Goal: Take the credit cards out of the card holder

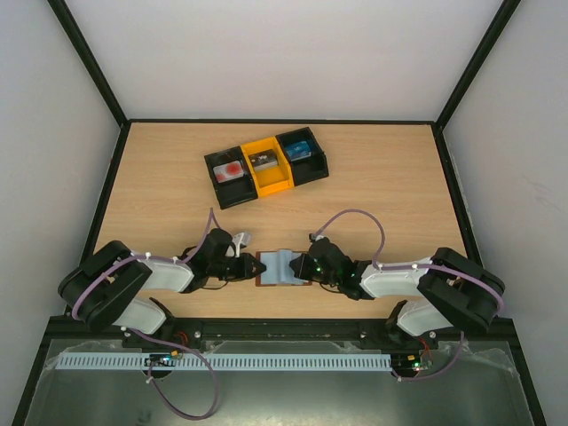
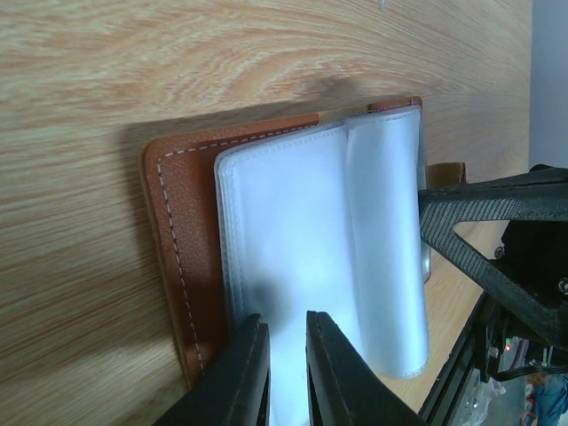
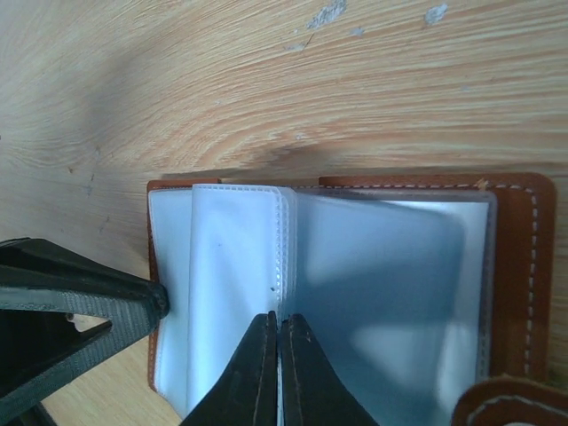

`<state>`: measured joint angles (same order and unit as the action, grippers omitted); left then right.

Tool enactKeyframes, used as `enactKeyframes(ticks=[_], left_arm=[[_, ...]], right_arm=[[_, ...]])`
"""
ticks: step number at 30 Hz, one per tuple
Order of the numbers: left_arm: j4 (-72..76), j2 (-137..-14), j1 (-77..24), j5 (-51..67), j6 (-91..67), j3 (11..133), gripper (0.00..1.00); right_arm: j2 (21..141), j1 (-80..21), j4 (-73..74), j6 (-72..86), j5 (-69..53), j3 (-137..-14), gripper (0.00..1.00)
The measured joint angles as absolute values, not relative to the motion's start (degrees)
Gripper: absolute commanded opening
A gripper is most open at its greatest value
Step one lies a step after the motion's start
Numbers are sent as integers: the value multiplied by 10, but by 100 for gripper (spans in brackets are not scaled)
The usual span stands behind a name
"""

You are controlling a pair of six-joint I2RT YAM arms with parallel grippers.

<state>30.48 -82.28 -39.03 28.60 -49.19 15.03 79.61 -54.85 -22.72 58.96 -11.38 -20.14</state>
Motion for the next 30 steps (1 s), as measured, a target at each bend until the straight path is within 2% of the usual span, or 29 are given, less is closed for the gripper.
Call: enactKeyframes(ticks=[4, 11, 12, 16, 18, 20, 22, 23, 30], left_arm=[[304, -823, -392, 285, -492, 151, 17], [271, -794, -393, 278, -500, 152, 29], [261, -786, -393, 275, -500, 152, 33], [201, -744, -393, 258, -497, 173, 62], [161, -711, -394, 243, -487, 199, 70], [110, -671, -394, 222, -477, 239, 73], [63, -632, -394, 196, -461, 283, 81], [38, -609, -394, 181, -452, 306, 98], [-109, -466, -394, 70, -394, 429, 100]], right_arm=[[789, -548, -204, 583, -96, -201, 18], [695, -549, -121, 566, -48, -201, 43], [679, -549, -110, 563, -41, -202, 46], [621, -549, -55, 548, -8, -208, 70], [587, -549, -21, 538, 17, -215, 79], [551, -549, 15, 528, 41, -228, 99], [521, -549, 48, 520, 61, -246, 98], [503, -549, 69, 514, 73, -260, 98], [413, -549, 152, 488, 130, -346, 98]])
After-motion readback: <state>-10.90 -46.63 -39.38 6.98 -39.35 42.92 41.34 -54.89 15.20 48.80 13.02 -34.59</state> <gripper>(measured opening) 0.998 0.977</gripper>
